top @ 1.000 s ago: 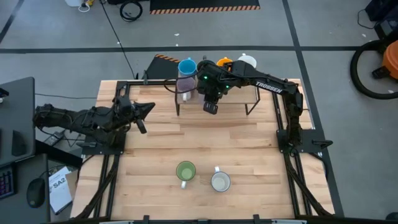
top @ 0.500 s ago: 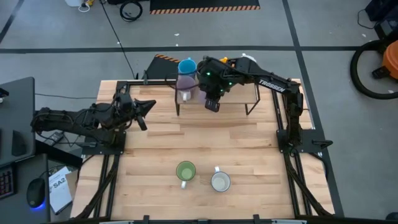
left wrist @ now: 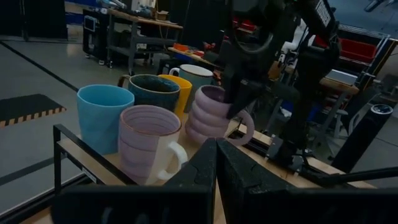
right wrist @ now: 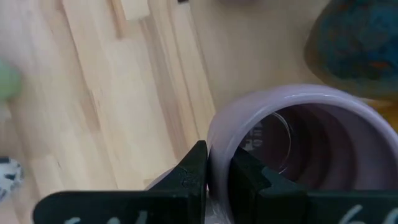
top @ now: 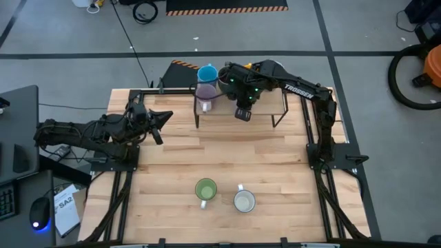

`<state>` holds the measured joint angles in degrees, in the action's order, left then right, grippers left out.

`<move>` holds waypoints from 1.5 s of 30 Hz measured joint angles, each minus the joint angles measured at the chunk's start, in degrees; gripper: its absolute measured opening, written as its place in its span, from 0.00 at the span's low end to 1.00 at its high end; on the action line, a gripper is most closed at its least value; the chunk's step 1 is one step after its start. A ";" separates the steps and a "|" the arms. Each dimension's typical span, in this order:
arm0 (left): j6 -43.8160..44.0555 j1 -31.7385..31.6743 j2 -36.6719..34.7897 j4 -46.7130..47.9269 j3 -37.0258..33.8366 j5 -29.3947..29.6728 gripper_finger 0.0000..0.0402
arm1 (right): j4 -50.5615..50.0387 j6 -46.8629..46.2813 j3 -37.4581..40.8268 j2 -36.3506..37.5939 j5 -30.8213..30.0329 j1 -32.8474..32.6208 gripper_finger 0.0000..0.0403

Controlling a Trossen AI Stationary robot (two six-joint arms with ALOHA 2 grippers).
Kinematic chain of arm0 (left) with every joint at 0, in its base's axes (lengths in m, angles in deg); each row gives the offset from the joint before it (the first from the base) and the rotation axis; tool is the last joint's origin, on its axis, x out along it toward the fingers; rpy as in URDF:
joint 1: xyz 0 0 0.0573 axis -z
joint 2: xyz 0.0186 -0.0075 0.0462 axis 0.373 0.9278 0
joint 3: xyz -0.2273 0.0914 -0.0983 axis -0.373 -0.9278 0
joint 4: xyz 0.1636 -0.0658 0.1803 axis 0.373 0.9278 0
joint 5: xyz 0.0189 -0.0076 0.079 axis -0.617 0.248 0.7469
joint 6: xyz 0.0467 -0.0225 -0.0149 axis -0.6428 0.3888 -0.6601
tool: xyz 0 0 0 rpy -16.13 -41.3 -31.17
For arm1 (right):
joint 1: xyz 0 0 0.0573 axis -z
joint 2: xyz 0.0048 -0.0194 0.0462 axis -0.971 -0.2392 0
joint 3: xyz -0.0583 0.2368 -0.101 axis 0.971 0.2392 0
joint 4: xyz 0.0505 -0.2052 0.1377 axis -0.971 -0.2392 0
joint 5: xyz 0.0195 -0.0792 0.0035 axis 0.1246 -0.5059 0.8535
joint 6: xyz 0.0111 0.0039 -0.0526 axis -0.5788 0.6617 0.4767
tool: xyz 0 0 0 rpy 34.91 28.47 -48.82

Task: Place coffee mugs
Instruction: Put the violet mug on the shelf

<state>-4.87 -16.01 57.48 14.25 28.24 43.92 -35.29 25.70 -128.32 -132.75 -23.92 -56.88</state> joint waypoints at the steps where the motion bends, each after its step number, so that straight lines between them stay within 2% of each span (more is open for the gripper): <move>1: 0.00 0.00 0.00 0.00 0.00 0.00 0.04 | -0.44 0.16 0.02 0.30 -0.31 0.04 0.12; 13: -0.07 0.00 0.00 0.02 0.00 0.00 0.04 | -3.85 2.83 0.59 4.73 -2.17 2.05 0.12; 16: -0.07 0.00 0.00 0.04 0.00 0.00 0.04 | -3.18 2.63 3.63 6.53 -1.27 2.91 0.11; 27: -0.16 0.00 0.00 0.04 0.00 0.00 0.04 | 4.54 2.77 23.34 20.69 1.23 4.98 0.11; 31: -0.71 0.00 0.00 0.07 0.00 0.00 0.04 | 4.21 4.14 29.09 23.83 2.88 7.04 0.11; 36: -0.70 0.00 -0.02 0.07 0.00 0.00 0.04 | 6.53 6.38 33.20 26.55 4.52 9.95 0.11; 45: 0.21 0.00 0.00 0.04 0.00 0.00 0.04 | 7.81 10.73 35.49 27.15 7.61 15.38 0.11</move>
<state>-4.66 -16.01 57.47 14.29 28.24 43.92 -27.48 36.43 -92.83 -105.59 -16.31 -41.49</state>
